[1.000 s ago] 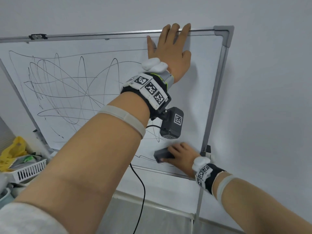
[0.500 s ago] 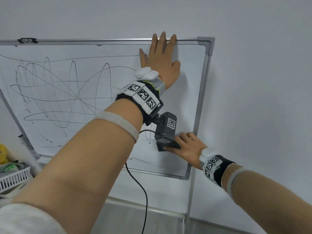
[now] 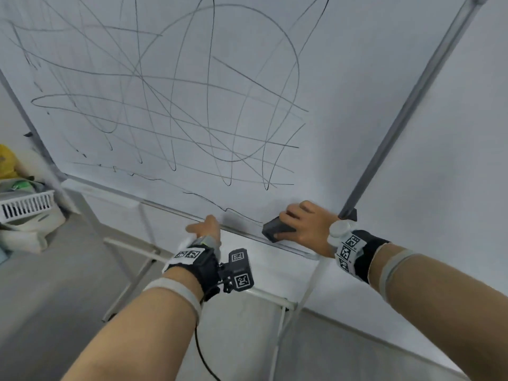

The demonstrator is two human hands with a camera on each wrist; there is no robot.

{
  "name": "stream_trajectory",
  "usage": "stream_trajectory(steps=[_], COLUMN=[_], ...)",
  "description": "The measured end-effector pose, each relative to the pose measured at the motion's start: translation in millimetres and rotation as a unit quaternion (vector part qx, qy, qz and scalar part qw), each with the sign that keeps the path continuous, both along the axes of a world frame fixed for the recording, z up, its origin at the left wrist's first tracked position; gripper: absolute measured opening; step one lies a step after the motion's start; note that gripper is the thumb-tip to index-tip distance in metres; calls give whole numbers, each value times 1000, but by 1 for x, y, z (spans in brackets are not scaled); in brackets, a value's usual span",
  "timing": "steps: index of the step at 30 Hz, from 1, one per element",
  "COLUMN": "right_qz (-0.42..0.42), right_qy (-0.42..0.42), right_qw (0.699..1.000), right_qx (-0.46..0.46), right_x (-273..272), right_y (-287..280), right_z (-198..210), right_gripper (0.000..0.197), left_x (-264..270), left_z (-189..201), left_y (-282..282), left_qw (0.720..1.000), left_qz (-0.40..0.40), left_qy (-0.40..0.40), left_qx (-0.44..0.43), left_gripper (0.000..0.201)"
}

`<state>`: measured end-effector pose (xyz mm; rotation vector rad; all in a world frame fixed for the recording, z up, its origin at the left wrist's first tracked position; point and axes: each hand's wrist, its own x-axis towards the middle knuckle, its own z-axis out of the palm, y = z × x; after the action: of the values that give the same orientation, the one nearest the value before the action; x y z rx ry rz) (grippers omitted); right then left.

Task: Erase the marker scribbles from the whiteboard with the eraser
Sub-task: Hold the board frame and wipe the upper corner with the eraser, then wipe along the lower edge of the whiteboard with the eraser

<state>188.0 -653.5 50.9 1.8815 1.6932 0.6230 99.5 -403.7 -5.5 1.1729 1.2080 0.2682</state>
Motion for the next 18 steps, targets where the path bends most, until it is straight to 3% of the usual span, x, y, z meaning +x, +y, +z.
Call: stream_trajectory(steps=[2, 5, 9, 12, 16, 18], right_qz=[8, 8, -2, -19, -36, -57], right_qy=[-11, -17, -16, -12, -7, 0], right_qw=[998, 994, 993, 994, 998, 998], right_qx=[-63, -112, -117, -104, -55, -9], right_x=[6, 10, 9, 8, 7, 4], right_y=[-5, -3, 28, 59, 116, 135], right_z=[-8, -11, -10, -10, -9, -9], right_gripper=[51, 47, 44, 45, 50, 55], left_x=[-4, 1, 9, 15, 9, 3], left_z=[-23, -35, -41, -46, -47, -40], left_y=[-7, -7, 14, 31, 53, 56], left_qw=[989, 959, 932, 924, 931, 917], left_qz=[13, 7, 10, 0, -125, -200], left_qy=[-44, -124, -206, -227, -167, -147], left_qx=[-144, -253, -299, -309, -300, -313], left_gripper=[42, 55, 69, 69, 68, 73])
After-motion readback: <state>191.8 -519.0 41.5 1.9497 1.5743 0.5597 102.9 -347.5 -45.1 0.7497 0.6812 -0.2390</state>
